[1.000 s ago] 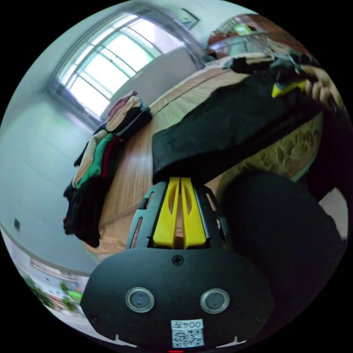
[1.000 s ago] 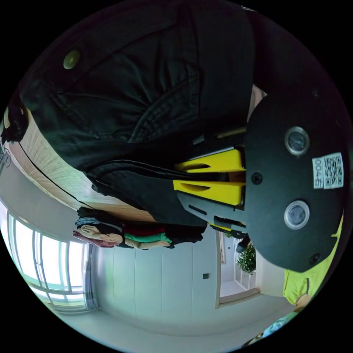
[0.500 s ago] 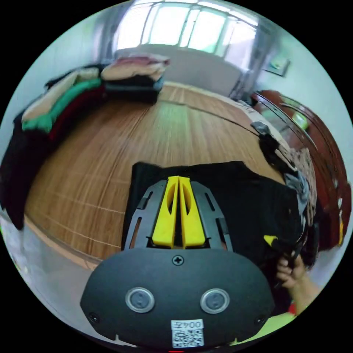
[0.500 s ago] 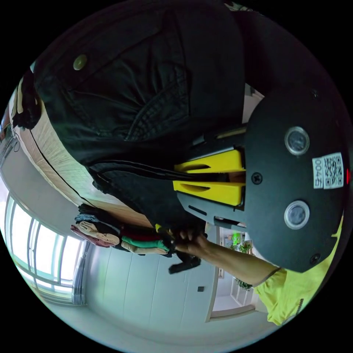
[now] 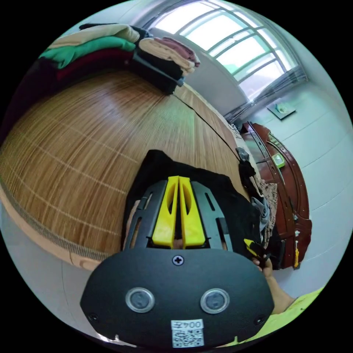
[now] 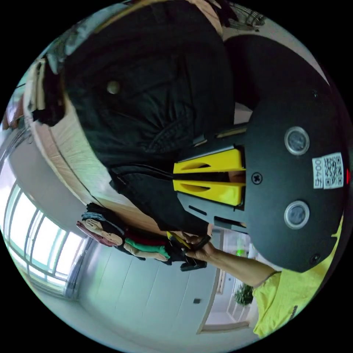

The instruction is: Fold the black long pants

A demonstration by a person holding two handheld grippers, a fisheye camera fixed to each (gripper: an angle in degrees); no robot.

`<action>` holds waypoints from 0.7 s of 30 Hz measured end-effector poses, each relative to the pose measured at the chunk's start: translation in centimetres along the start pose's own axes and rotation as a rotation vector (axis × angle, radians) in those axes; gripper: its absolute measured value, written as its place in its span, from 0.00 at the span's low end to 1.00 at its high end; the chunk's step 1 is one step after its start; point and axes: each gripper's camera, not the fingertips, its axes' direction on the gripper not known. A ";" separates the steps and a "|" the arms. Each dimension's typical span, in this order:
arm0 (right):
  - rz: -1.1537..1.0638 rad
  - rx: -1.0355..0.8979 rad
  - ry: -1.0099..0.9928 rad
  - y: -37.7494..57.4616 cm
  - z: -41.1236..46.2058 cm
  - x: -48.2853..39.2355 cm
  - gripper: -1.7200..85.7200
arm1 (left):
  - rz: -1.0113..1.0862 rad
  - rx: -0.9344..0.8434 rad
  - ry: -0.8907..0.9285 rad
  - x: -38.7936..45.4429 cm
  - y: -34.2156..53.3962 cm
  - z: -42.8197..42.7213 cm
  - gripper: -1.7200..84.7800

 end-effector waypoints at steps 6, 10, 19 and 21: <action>-0.319 -0.177 -0.163 -8.8 4.2 -10.0 0.11 | 0.119 -0.027 -0.084 4.4 5.7 0.8 0.02; -0.408 -0.318 -0.244 -16.3 10.5 -17.0 0.11 | 0.171 0.032 -0.114 6.7 6.9 0.2 0.02; -0.445 -0.780 -0.279 -29.5 25.9 -29.3 0.16 | 0.186 0.039 -0.114 10.4 7.2 -0.9 0.02; -0.475 -0.883 -0.222 -30.8 28.3 -31.0 0.15 | 0.191 0.040 -0.113 11.1 7.3 -1.0 0.02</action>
